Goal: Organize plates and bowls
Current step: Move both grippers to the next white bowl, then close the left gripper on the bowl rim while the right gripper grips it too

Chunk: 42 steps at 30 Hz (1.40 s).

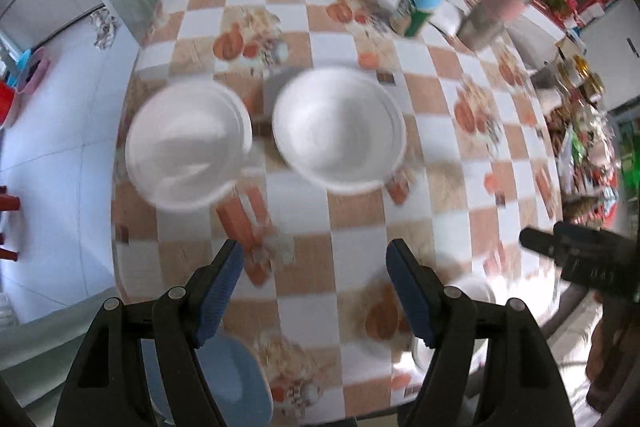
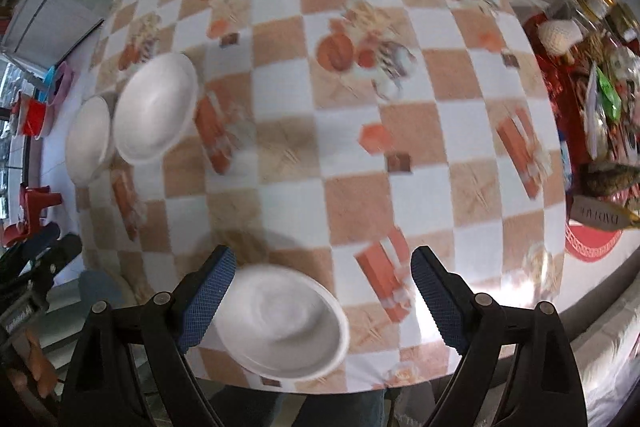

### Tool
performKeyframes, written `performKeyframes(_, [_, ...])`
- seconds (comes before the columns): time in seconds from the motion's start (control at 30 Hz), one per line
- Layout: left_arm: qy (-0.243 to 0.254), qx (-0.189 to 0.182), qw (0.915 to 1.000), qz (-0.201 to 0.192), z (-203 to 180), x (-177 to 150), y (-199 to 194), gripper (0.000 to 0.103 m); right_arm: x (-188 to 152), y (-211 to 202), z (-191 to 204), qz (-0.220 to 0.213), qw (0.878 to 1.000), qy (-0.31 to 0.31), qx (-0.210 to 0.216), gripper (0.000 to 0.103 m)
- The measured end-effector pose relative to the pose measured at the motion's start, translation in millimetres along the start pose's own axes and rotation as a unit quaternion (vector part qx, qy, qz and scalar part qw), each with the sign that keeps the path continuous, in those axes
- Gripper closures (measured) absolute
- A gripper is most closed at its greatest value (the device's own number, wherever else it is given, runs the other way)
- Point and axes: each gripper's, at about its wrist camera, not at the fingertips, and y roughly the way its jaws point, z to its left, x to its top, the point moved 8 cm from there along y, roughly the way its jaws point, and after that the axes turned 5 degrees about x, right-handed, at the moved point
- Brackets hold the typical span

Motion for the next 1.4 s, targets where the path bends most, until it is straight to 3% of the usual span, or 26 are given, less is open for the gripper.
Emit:
performKeyframes(0.23, [-0.007, 0.057, 0.9983, -0.009, 7.6, 58.7, 23.4, 0.026, 45.4, 32.5, 39.7, 0.028, 0.999, -0.022, 0.024, 0.012])
performKeyframes(0.43, [0.027, 0.091, 0.9955, 0.002, 4.6, 98.3, 56.6, 0.026, 78.6, 68.3, 64.3, 0.05, 0.998, -0.026, 0.041, 0.012])
performKeyframes(0.63, [0.07, 0.118, 0.9899, 0.034, 5.0, 110.5, 94.7, 0.026, 97.6, 100.5, 81.9, 0.069, 0.996, -0.031, 0.056, 0.012])
performKeyframes(0.83, [0.095, 0.122, 0.9856, 0.068, 1.5, 109.4, 124.0, 0.026, 99.7, 125.9, 95.5, 0.088, 0.993, -0.044, 0.062, 0.012])
performKeyframes(0.9, [0.098, 0.115, 0.9852, 0.081, -2.5, 106.7, 130.8, 0.036, 99.6, 129.9, 98.3, 0.089, 0.993, -0.047, 0.064, 0.013])
performKeyframes(0.97, [0.095, 0.1, 0.9854, 0.1, -6.1, 102.0, 136.6, 0.05, 98.8, 132.4, 101.1, 0.089, 0.992, -0.051, 0.068, 0.035])
performKeyframes(1.0, [0.089, 0.087, 0.986, 0.11, -8.7, 99.0, 139.1, 0.06, 97.7, 133.4, 101.3, 0.091, 0.992, -0.05, 0.071, 0.04])
performKeyframes(1.1, [0.078, 0.071, 0.9863, 0.126, -12.8, 92.5, 142.9, 0.072, 93.1, 138.2, 101.0, 0.105, 0.989, -0.028, 0.104, 0.054])
performKeyframes(1.13, [0.074, 0.065, 0.9863, 0.132, -14.8, 88.9, 144.0, 0.074, 91.0, 140.0, 99.5, 0.112, 0.987, -0.02, 0.113, 0.068])
performKeyframes(1.2, [0.068, 0.052, 0.9868, 0.137, -20.0, 82.2, 144.9, 0.076, 86.3, 143.0, 94.6, 0.12, 0.985, -0.014, 0.122, 0.071])
performKeyframes(1.23, [0.068, 0.05, 0.9867, 0.138, -24.0, 77.5, 144.3, 0.077, 84.1, 142.8, 91.8, 0.118, 0.985, -0.016, 0.122, 0.078])
performKeyframes(1.4, [0.088, 0.04, 0.9852, 0.142, -51.8, 47.2, 140.9, 0.077, 68.8, 140.9, 76.6, 0.123, 0.985, -0.021, 0.117, 0.078])
